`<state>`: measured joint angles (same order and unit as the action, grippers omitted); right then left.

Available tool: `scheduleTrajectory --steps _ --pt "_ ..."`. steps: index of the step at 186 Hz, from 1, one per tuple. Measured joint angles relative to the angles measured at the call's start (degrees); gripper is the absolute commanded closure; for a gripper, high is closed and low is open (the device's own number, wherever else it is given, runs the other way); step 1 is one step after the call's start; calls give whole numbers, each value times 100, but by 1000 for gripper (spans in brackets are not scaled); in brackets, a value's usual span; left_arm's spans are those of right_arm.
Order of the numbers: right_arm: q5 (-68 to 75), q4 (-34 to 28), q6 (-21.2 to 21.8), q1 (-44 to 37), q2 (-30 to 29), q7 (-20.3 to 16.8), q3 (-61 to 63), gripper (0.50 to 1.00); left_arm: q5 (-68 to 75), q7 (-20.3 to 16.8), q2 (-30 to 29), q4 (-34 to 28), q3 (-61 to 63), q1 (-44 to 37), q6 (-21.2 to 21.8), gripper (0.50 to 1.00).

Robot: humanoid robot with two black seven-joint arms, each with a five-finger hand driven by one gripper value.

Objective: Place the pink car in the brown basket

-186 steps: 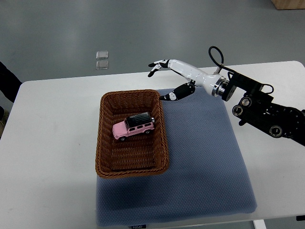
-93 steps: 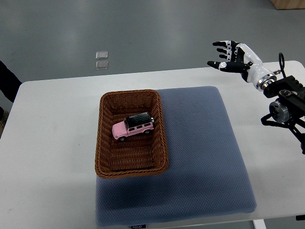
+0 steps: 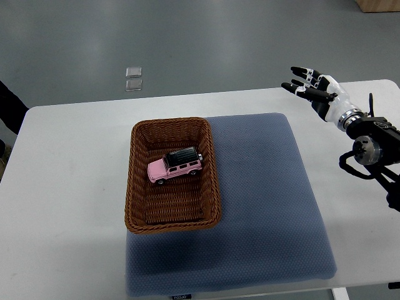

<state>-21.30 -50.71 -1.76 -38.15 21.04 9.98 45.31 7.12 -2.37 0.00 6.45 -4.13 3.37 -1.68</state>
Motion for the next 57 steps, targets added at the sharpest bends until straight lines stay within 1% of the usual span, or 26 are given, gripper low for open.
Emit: scheduleTrajectory --steps 37,57 --pt "3 129 -1 16 -307 39 244 587 -3 0 0 12 -26 5 0 500" --pt "3 139 7 34 -378 39 289 587 -8 0 0 20 -41 6 0 500"
